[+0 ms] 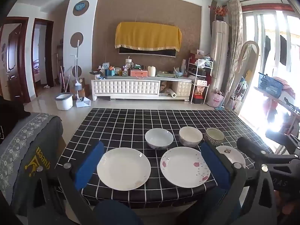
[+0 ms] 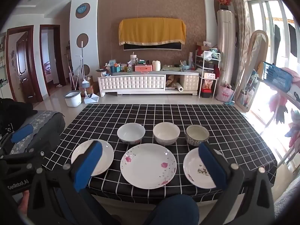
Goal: Organize plates and bowls
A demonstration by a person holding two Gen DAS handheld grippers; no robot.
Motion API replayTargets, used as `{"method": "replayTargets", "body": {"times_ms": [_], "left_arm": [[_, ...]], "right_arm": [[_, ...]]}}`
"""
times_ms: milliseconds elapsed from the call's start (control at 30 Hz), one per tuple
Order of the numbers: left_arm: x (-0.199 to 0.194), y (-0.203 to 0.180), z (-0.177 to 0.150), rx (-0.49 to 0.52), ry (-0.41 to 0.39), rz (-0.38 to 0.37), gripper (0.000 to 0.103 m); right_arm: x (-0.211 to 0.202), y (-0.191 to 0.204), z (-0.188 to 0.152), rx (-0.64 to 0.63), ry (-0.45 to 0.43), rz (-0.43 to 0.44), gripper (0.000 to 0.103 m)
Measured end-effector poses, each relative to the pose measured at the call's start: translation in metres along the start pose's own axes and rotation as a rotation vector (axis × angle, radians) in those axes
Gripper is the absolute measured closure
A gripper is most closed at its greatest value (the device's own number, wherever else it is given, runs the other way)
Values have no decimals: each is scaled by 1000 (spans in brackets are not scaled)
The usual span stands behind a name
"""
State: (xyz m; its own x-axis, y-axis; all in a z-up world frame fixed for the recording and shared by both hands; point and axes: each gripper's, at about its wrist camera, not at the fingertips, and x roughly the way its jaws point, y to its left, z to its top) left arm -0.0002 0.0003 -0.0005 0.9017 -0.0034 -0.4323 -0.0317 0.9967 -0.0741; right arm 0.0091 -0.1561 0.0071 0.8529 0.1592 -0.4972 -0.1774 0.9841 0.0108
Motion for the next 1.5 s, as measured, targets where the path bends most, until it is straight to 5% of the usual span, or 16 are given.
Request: {"method": "replayTargets", "body": {"times_ms": [1500], "left_arm": [[4,0,-2,-10,53,-36,0]], "right_arm": [[4,-7,-7,30,50,11,0]]}}
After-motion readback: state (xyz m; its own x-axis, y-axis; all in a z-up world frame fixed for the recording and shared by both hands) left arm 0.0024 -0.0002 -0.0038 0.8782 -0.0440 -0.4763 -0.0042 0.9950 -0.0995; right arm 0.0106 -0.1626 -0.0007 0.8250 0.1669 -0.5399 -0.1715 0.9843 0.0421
